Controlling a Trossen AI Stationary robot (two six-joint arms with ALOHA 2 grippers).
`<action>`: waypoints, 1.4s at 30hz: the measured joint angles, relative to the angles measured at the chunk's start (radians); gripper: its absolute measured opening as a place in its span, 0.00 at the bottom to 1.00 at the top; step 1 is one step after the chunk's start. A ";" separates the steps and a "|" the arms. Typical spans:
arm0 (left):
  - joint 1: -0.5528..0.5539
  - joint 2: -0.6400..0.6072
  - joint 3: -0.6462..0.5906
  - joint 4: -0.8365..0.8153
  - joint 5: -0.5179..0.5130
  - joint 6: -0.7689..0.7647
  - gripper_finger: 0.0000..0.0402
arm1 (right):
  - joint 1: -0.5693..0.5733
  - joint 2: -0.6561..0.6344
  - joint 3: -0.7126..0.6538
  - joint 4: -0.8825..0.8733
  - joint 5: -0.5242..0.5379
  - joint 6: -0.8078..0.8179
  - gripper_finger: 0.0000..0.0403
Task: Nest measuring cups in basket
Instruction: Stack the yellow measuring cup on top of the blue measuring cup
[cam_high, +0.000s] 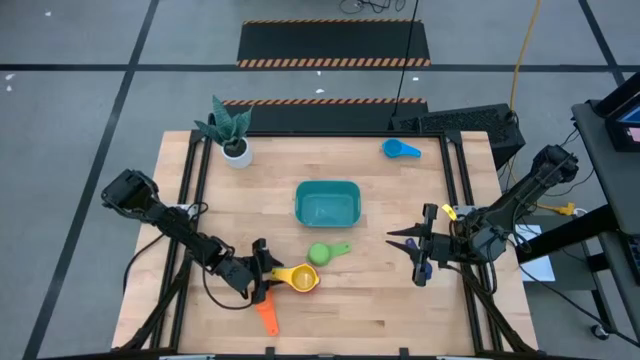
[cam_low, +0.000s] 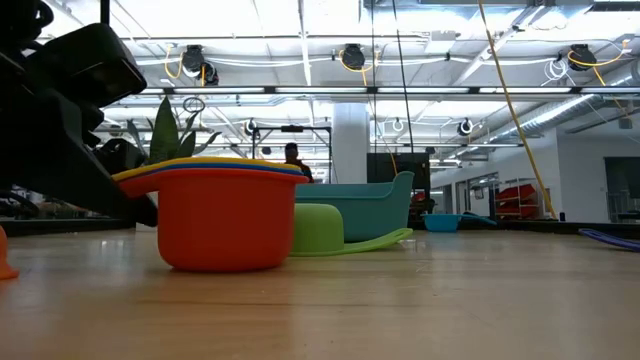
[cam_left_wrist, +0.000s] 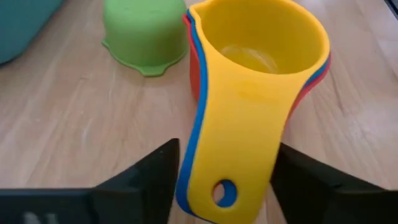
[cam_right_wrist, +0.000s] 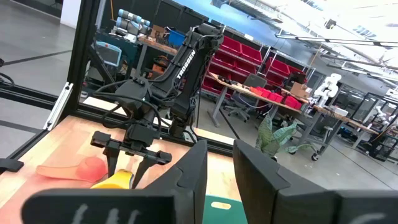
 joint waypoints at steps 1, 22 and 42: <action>0.000 0.000 0.000 0.000 0.000 0.008 0.53 | 0.000 0.000 0.000 0.000 0.000 0.000 0.18; 0.040 -0.062 -0.001 -0.018 -0.018 0.180 0.35 | 0.000 0.000 0.000 0.000 0.000 0.000 0.18; 0.039 -0.062 -0.001 -0.061 -0.028 0.153 0.37 | 0.000 0.000 0.000 0.000 0.000 0.000 0.18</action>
